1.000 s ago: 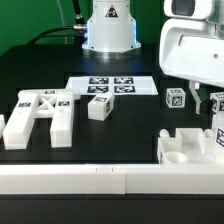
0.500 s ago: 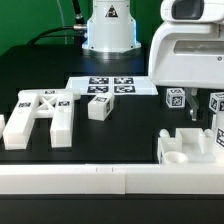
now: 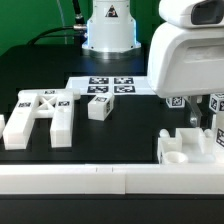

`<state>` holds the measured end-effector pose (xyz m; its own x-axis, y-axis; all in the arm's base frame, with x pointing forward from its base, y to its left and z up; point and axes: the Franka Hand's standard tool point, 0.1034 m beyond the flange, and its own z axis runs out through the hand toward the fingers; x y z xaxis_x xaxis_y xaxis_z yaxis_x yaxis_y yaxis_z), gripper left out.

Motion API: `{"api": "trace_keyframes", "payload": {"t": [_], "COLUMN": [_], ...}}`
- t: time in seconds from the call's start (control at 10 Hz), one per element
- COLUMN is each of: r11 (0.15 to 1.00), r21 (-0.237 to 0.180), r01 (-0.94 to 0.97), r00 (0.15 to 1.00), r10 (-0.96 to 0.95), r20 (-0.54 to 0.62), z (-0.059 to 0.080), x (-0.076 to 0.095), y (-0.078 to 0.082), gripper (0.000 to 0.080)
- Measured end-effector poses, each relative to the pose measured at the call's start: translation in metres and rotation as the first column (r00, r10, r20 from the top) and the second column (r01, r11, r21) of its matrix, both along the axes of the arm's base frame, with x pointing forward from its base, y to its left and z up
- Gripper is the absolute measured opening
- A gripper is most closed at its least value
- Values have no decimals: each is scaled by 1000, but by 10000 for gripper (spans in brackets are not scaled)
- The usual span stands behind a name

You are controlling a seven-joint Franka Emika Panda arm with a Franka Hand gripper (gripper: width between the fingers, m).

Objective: Assemble chair

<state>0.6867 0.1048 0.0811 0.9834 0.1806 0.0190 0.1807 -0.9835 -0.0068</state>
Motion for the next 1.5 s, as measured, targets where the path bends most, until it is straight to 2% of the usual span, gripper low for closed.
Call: {"api": "trace_keyframes", "payload": {"t": [0.1, 0.2, 0.3, 0.4, 0.5, 0.6, 0.7, 1.0, 1.3, 1.5], "r11": [996, 995, 994, 994, 995, 997, 998, 993, 934, 832], "r21": [-10, -10, -10, -10, -10, -9, -9, -3, 2, 8], "r01": [-91, -104, -109, -106, -102, -70, -69, 115, 356, 554], "r00": [996, 995, 994, 994, 995, 998, 998, 993, 934, 832], "r10": [91, 104, 109, 106, 102, 70, 69, -115, -356, -554], "r20": [1, 1, 1, 0, 0, 0, 0, -1, -8, -15], "z": [0, 0, 0, 0, 0, 0, 0, 0, -1, -1], "x": [0, 0, 0, 0, 0, 0, 0, 0, 0, -1], "y": [-2, -2, -3, -3, -3, -3, -3, -3, -7, -4], "gripper": [649, 649, 558, 558, 357, 289, 289, 289, 289, 291]}}
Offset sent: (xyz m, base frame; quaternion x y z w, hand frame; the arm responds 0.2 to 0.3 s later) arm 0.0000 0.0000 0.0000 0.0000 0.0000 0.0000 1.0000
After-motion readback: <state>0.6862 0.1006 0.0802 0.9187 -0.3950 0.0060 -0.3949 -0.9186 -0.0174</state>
